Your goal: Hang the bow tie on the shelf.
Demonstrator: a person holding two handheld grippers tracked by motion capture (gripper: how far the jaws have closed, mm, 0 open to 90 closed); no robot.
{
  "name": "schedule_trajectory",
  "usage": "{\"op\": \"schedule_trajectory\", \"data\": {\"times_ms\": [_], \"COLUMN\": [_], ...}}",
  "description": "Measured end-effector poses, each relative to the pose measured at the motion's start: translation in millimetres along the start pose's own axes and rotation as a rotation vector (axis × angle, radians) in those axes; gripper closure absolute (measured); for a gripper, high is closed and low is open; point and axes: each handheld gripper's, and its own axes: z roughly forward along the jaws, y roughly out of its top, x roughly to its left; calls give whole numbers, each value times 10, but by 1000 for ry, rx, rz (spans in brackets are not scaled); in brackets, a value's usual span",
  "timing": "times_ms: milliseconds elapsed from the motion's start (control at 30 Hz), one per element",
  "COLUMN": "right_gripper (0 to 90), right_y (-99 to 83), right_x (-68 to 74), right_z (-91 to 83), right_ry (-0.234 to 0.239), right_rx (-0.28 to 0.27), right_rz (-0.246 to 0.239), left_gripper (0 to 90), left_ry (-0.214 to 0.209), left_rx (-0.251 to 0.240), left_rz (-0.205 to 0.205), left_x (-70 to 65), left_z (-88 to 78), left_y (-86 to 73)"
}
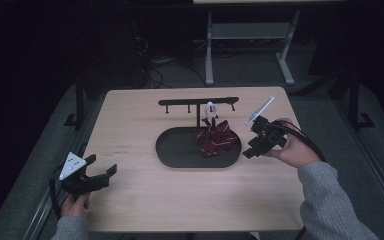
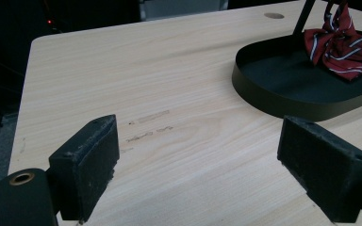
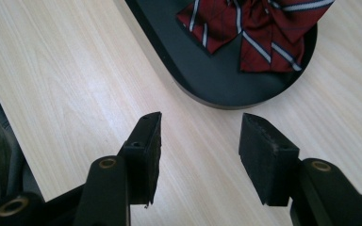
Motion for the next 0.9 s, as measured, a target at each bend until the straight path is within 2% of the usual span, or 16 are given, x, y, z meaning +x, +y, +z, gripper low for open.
{"op": "schedule_trajectory", "data": {"times_ms": [900], "right_gripper": [473], "right_y": [-398], "right_x": [89], "right_z": [169], "right_ry": [20], "right_rx": [-19], "right_rz": [44], "left_gripper": [128], "left_ry": [-4], "left_rx": [7], "left_rz": [3], "left_x": [-22], "left_z": [7], "left_y": [-1]}}
